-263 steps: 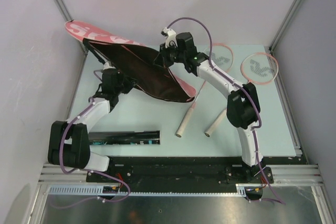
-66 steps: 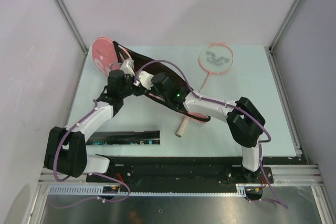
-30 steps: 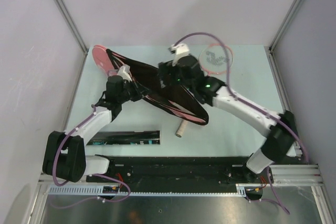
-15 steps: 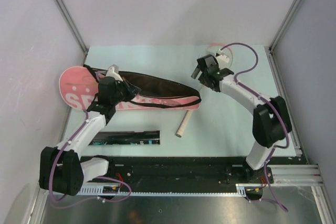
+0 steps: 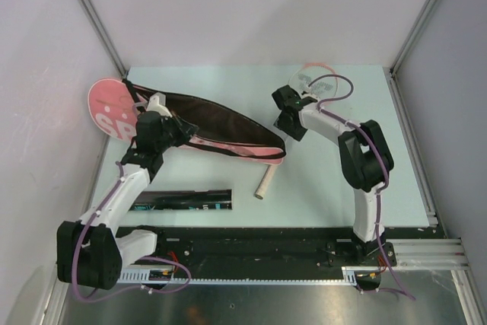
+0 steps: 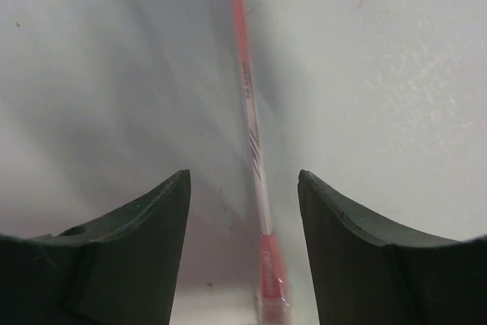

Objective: Pack up the badminton gear

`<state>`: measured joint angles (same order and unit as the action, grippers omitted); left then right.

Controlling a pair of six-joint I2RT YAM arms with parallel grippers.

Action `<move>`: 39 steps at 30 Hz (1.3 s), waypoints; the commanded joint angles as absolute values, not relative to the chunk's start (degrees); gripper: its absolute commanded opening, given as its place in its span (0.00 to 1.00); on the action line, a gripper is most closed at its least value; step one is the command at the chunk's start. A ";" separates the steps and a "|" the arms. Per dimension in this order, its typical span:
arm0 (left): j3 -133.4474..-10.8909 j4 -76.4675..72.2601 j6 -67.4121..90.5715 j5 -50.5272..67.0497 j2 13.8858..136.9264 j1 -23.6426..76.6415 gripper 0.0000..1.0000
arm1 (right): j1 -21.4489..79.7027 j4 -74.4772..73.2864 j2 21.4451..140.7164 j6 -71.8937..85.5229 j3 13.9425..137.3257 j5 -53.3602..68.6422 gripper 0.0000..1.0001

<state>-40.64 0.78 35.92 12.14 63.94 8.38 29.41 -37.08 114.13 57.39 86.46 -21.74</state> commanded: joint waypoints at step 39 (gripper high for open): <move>-50.36 -4.66 32.52 17.05 74.35 7.91 0.00 | 36.20 7.67 82.19 -33.46 58.97 -31.73 0.00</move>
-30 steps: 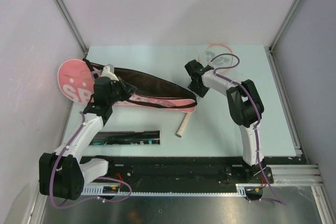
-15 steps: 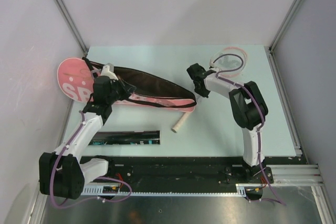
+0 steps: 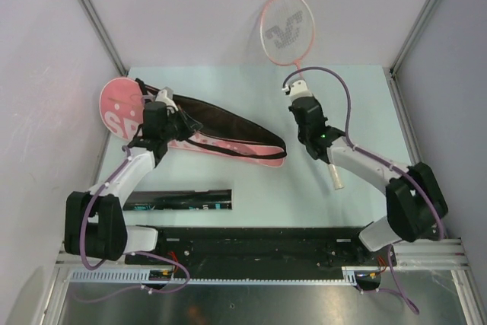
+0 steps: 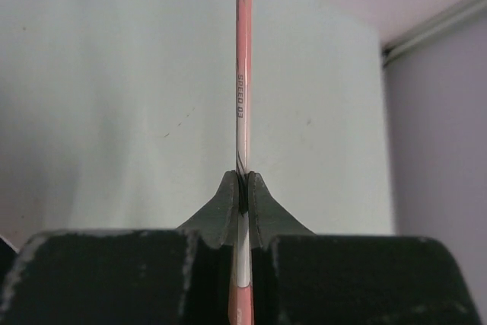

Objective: Pack up the badminton gear

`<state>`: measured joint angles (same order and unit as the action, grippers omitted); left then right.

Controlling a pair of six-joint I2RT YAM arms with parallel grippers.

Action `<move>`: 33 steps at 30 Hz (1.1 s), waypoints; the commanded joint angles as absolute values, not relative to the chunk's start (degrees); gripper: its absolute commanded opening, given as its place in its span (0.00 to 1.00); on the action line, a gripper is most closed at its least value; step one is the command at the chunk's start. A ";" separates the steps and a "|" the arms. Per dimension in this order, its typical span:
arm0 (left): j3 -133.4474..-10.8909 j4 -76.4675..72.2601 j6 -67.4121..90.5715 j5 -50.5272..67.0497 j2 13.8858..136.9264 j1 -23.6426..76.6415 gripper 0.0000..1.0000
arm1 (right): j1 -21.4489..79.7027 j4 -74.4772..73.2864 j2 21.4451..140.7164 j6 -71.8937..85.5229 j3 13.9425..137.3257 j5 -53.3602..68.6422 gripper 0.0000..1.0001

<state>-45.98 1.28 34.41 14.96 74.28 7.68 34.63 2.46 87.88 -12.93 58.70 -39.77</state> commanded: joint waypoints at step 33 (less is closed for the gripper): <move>-50.36 -12.22 20.13 25.67 75.50 19.60 0.00 | 45.18 -16.79 73.30 -38.59 60.91 2.80 0.00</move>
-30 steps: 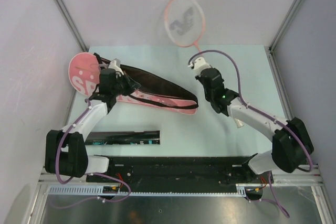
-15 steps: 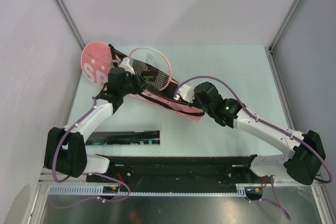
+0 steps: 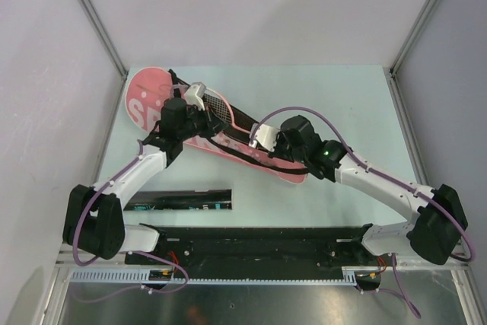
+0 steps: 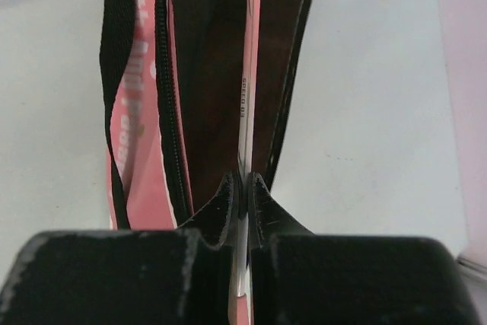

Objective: Pack up the badminton gear

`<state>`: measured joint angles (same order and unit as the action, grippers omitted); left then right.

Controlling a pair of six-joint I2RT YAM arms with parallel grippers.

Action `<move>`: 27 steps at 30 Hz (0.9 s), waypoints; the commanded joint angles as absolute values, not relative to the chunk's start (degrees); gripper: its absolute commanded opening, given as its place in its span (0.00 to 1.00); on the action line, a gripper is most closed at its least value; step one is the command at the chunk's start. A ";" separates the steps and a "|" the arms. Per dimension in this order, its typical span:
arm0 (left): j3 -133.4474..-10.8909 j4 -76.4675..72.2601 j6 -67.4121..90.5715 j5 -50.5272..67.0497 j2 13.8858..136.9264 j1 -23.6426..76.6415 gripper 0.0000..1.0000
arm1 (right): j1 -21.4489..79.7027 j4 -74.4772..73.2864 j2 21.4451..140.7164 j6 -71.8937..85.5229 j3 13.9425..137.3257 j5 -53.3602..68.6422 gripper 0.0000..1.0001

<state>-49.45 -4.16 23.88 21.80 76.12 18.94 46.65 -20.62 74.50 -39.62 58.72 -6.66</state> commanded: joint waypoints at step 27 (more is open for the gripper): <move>-56.69 -7.56 8.43 32.51 82.71 18.28 0.00 | 33.93 -13.54 69.95 -13.54 54.76 20.03 0.00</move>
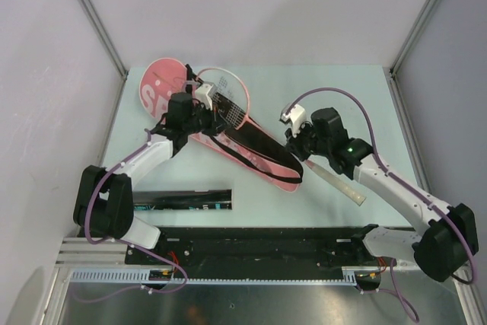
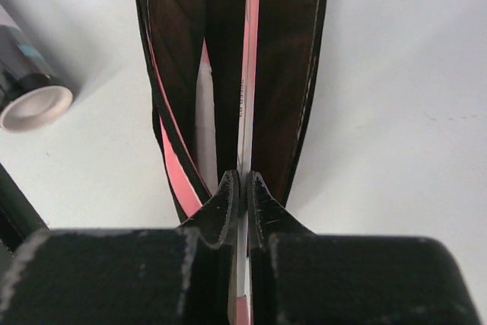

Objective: Pack up the badminton gear

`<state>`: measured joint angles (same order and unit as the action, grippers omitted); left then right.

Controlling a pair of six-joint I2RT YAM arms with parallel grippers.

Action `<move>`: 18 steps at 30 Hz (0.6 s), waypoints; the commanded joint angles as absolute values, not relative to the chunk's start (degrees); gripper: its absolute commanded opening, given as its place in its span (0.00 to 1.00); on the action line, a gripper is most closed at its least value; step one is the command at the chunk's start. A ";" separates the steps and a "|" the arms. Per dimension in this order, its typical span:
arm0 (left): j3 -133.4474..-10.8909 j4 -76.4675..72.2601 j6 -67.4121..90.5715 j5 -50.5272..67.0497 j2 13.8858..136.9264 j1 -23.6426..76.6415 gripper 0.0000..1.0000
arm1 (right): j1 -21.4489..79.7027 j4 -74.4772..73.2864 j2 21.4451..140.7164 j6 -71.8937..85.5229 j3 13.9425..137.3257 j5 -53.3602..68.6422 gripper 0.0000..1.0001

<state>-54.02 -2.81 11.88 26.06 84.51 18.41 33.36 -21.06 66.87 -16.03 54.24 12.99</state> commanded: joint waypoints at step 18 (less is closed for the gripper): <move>-58.27 -7.21 5.80 36.12 86.65 21.79 0.00 | 32.43 2.35 93.07 -19.42 61.87 29.07 0.00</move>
